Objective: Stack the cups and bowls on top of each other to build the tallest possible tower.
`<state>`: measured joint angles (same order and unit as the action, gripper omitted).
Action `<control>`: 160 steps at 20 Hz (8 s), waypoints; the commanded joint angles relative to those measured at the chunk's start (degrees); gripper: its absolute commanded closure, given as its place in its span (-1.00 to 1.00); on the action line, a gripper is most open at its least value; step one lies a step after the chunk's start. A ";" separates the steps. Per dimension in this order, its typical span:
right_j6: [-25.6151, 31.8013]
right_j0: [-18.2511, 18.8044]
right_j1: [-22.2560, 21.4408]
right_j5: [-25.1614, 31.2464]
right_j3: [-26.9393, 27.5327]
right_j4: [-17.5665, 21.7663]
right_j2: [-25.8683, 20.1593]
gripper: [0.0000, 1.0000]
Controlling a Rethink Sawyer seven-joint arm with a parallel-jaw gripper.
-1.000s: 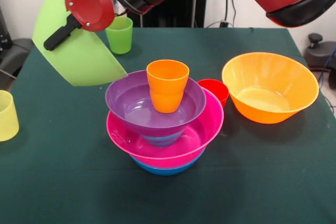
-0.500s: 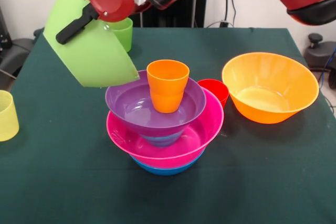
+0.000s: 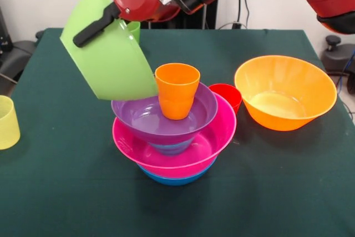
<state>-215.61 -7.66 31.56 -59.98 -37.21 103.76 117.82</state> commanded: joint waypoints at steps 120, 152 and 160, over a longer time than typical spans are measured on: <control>13.30 -13.69 3.21 34.66 -14.91 -22.94 -17.07 1.00; 76.85 -15.87 -19.57 23.34 -39.69 -85.91 -24.24 -1.00; 71.56 -15.72 -19.52 25.43 -37.57 -78.77 -26.77 -1.00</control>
<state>-148.84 -23.81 10.47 -37.15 -77.05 22.26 98.92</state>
